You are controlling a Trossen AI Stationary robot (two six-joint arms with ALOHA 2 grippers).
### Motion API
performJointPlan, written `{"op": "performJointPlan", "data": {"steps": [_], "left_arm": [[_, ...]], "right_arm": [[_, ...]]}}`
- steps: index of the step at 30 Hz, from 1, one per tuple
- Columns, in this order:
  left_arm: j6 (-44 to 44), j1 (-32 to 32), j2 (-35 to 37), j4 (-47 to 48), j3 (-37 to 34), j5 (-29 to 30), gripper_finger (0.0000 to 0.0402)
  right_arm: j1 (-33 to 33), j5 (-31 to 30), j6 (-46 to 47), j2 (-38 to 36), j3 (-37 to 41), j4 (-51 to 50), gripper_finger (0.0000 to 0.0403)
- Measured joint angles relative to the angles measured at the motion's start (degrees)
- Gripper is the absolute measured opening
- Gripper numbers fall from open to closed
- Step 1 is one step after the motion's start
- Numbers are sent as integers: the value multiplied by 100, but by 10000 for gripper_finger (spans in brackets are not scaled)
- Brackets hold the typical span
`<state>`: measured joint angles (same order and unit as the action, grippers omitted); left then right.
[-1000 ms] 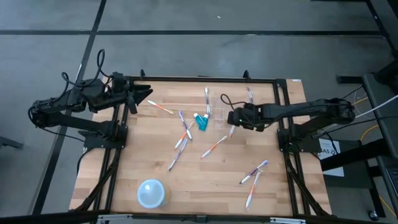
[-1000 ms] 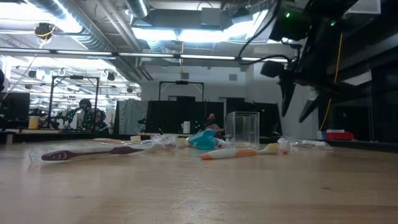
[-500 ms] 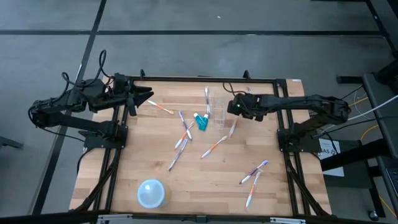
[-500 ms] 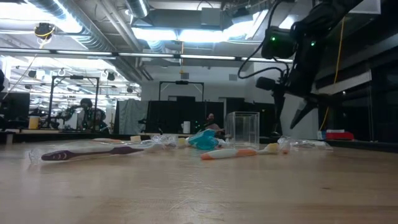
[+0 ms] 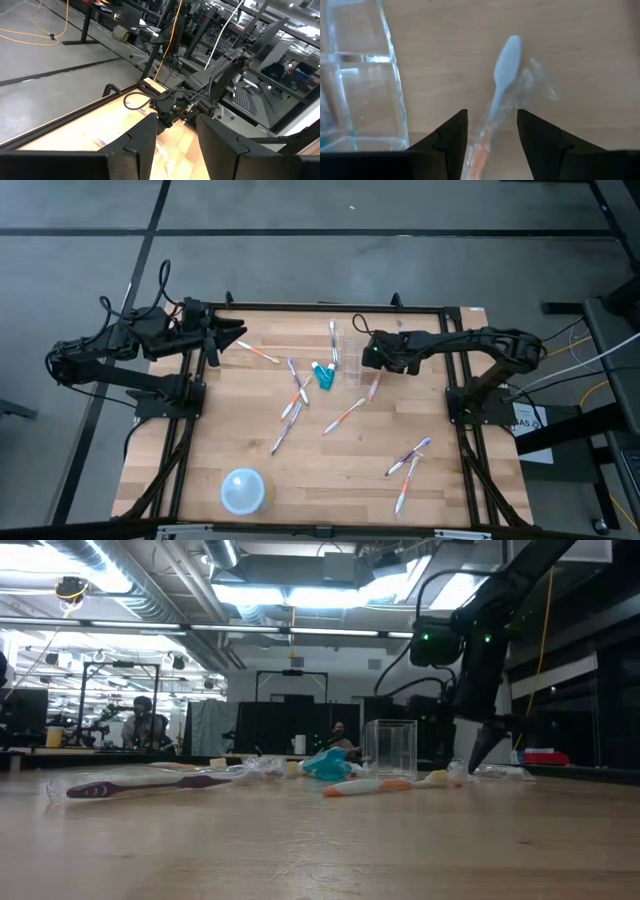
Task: Pick & Place toothbrushing station
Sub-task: Put the orange toothbrush into the transparent organizer
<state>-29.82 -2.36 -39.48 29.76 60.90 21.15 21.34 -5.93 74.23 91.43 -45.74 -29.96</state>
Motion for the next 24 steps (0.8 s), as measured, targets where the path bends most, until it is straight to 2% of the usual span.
{"op": "performJointPlan", "data": {"steps": [4, 7, 10, 15, 21, 24], "left_arm": [[0, -1, -7, -111, 2, 35, 136], [0, 1, -4, -183, 2, 35, 136], [-18, 1, -7, -175, 2, 42, 136], [-34, 1, -7, -174, 2, 43, 136], [-94, -1, -7, -171, 2, 46, 136], [-97, 1, -7, -170, 2, 46, 136]], "right_arm": [[85, 0, -127, 169, -9, 76, 170], [132, -7, -228, 193, -11, 69, 150], [173, -69, -316, 200, -8, 73, 113], [220, -262, -589, 224, 2, 345, 23], [169, -308, -704, 181, 0, 780, 16], [-12, -570, -715, -61, 2, 856, 16]]}}
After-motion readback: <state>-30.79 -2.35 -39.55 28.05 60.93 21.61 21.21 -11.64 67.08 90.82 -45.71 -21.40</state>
